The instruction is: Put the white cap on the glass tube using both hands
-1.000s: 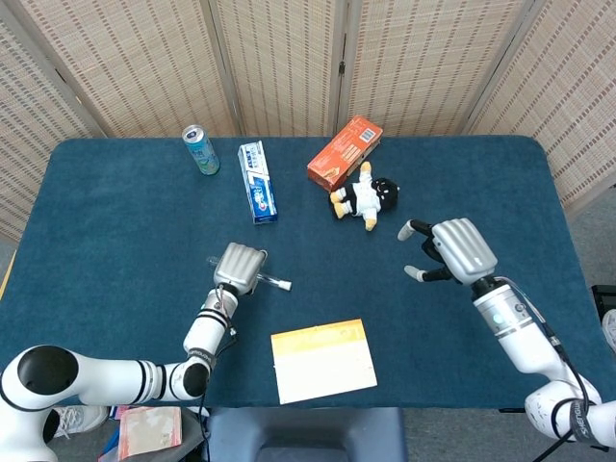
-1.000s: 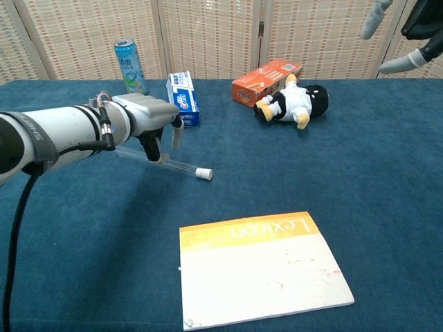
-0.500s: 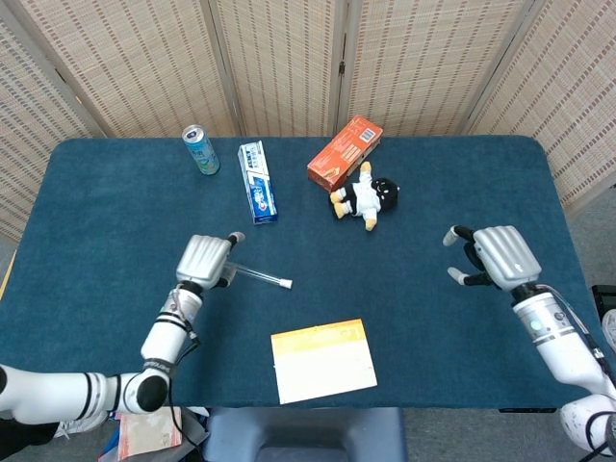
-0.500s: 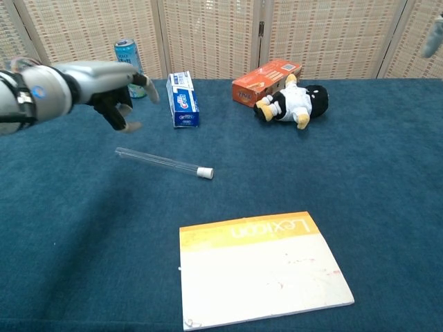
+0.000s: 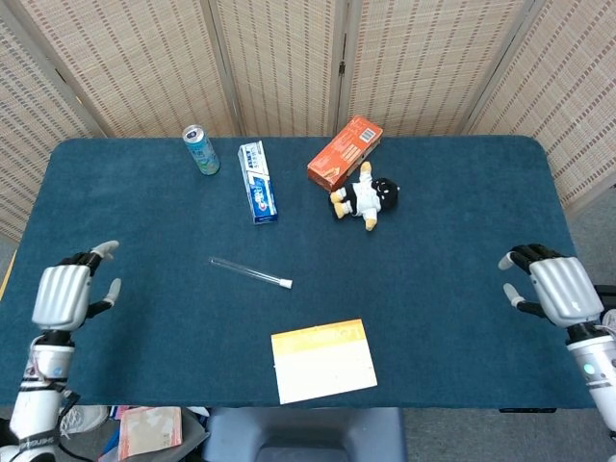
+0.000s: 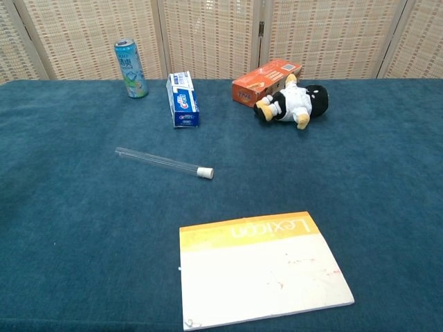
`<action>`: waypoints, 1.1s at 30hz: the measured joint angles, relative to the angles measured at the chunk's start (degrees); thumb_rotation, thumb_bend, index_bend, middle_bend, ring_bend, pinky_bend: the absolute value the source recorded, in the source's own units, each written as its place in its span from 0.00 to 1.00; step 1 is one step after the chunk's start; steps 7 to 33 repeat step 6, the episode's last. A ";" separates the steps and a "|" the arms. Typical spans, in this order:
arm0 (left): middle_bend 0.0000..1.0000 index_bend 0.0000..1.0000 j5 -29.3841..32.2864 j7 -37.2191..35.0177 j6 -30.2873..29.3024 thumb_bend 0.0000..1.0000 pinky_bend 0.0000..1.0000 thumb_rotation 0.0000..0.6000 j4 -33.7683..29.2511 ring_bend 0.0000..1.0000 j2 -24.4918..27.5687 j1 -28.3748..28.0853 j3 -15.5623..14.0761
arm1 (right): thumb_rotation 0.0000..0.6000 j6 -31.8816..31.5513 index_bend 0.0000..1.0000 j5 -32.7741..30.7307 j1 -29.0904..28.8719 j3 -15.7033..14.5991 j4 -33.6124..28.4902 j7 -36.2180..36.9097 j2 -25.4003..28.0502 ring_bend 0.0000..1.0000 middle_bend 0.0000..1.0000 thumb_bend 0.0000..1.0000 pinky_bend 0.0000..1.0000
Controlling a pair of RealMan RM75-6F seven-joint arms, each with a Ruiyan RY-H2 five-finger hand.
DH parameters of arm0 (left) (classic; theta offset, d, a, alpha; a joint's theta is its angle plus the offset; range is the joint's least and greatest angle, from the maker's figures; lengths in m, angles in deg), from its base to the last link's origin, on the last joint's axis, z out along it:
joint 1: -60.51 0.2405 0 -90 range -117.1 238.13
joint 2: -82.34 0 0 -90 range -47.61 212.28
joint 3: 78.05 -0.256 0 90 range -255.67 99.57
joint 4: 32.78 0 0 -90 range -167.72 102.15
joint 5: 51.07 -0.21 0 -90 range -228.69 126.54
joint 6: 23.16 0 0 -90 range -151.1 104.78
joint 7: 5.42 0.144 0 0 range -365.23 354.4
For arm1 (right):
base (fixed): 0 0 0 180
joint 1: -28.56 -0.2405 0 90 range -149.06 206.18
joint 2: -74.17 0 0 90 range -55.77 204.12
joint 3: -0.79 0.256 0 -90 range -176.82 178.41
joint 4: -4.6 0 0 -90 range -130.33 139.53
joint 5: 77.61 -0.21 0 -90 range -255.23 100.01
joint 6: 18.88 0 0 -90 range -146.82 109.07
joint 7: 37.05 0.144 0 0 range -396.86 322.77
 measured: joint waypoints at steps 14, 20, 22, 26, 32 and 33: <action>0.38 0.23 -5.77 -2.87 -5.96 0.37 0.41 1.00 0.78 0.38 0.93 7.73 -2.36 | 1.00 -7.47 0.40 2.06 6.07 -1.14 0.98 -0.03 -1.25 0.26 0.33 0.35 0.43; 0.38 0.23 -5.77 -2.87 -5.96 0.37 0.41 1.00 0.78 0.38 0.93 7.73 -2.36 | 1.00 -7.47 0.40 2.06 6.07 -1.14 0.98 -0.03 -1.25 0.26 0.33 0.35 0.43; 0.38 0.23 -5.77 -2.87 -5.96 0.37 0.41 1.00 0.78 0.38 0.93 7.73 -2.36 | 1.00 -7.47 0.40 2.06 6.07 -1.14 0.98 -0.03 -1.25 0.26 0.33 0.35 0.43; 0.38 0.23 -5.77 -2.87 -5.96 0.37 0.41 1.00 0.78 0.38 0.93 7.73 -2.36 | 1.00 -7.47 0.40 2.06 6.07 -1.14 0.98 -0.03 -1.25 0.26 0.33 0.35 0.43; 0.38 0.23 -5.77 -2.87 -5.96 0.37 0.41 1.00 0.78 0.38 0.93 7.73 -2.36 | 1.00 -7.47 0.40 2.06 6.07 -1.14 0.98 -0.03 -1.25 0.26 0.33 0.35 0.43; 0.38 0.23 -5.77 -2.87 -5.96 0.37 0.41 1.00 0.78 0.38 0.93 7.73 -2.36 | 1.00 -7.47 0.40 2.06 6.07 -1.14 0.98 -0.03 -1.25 0.26 0.33 0.35 0.43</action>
